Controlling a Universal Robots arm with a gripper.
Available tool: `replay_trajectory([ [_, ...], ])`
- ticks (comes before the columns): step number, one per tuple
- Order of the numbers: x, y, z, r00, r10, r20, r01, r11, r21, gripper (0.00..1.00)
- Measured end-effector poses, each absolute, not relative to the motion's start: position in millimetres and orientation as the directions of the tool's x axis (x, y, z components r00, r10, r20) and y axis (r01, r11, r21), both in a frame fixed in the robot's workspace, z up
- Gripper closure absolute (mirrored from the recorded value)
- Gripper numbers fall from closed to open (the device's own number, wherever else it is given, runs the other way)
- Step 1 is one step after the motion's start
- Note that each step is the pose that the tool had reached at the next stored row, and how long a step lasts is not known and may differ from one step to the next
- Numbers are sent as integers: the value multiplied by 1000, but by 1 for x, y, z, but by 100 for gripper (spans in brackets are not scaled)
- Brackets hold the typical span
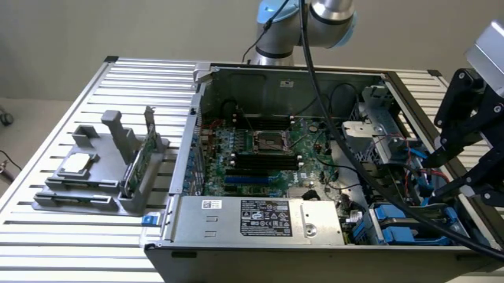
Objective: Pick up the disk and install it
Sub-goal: 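Insert the disk into the insertion slot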
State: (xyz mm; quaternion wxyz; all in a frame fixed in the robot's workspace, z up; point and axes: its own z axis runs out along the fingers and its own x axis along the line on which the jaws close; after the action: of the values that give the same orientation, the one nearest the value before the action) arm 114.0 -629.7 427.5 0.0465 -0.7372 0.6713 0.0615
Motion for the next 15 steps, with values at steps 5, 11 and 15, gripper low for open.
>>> replay_trajectory([
  [5, 116, -630, 427, 95, -984, -153, -995, -98, 14, 59],
  [11, 123, -628, 420, 105, -983, -153, -994, -109, 13, 61],
  [15, 127, -626, 413, 113, -982, -153, -993, -116, 13, 80],
])
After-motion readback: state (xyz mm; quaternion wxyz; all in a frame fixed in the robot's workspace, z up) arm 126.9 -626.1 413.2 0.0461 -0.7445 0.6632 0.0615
